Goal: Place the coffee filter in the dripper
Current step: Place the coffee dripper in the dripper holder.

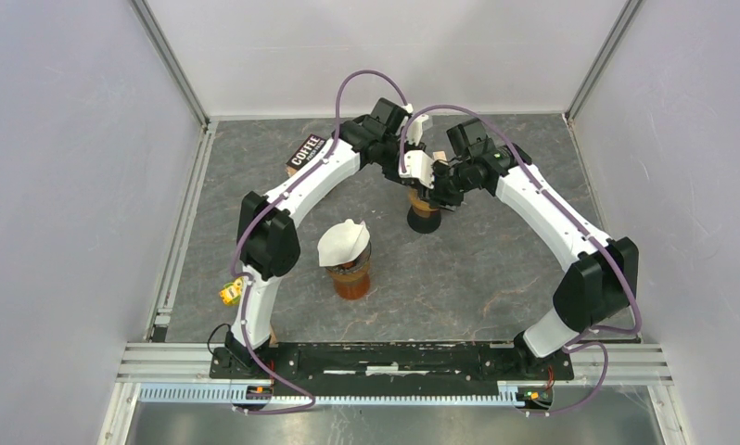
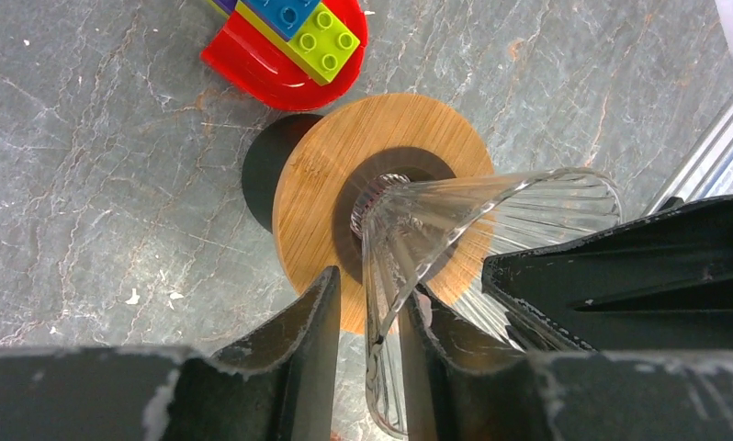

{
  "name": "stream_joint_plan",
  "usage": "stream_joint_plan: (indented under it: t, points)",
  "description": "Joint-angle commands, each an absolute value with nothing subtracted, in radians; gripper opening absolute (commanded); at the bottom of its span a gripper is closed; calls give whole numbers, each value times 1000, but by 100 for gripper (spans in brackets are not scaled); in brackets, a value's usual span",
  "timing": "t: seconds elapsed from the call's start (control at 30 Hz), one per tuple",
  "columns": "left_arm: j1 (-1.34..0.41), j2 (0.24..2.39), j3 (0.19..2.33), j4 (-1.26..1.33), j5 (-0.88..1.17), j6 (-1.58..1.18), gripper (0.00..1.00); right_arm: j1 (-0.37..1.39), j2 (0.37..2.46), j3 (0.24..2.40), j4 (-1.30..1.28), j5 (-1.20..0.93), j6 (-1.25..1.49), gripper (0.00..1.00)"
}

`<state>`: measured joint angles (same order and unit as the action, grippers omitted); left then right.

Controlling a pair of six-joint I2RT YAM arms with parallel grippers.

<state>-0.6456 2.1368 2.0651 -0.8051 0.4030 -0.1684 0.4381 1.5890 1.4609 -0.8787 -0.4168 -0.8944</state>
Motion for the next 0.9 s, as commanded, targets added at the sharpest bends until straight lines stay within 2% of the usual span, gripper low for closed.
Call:
stream_joint_plan:
  t: [0.0,0.1,0.3,0.5,0.73,0.87]
  points:
    - [-635,2153,2128,-873,408,-140,37,433,1588,1487,-904,-386,-891,45]
    - [-634,2157,2155,-891,412,-135,40,433,1585,1476,-891,-376,-893,40]
    - [-628,2162,2224,-915,426,-126,53,433,1582,1470,-879,-377,-899,25]
    - [-611,2184,2303,-924,452,-112,61,434,1578,1464,-877,-389,-915,9]
    - [-609,2262,2382,-924,485,-117,62,433,1587,1459,-891,-409,-934,1]
    - [-609,2291,2401,-924,498,-109,57,437,1590,1464,-918,-416,-962,0]
